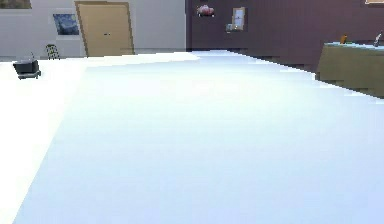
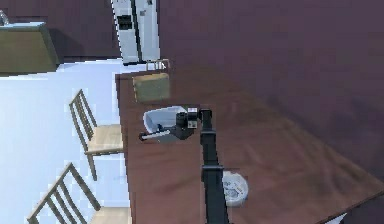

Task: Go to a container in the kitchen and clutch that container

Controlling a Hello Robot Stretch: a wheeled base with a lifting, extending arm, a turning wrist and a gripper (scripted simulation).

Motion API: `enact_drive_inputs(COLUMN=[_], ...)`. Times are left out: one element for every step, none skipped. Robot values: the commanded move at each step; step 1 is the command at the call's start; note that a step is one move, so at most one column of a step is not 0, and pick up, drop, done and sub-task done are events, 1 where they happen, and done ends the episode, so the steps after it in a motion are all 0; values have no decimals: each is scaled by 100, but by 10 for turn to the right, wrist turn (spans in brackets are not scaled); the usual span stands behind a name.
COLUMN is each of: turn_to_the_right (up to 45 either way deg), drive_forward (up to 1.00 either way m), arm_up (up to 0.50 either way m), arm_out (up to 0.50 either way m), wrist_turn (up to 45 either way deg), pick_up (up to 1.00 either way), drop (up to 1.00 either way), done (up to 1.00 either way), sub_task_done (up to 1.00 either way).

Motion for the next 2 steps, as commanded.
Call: enact_drive_inputs(turn_to_the_right=[0, 0], drive_forward=[0, 0], arm_up=[10, 0], arm_out=[0, 0], wrist_turn=[0, 0], pick_up=[0, 0], drop=[0, 0], done=[0, 100], sub_task_done=[0, 0])
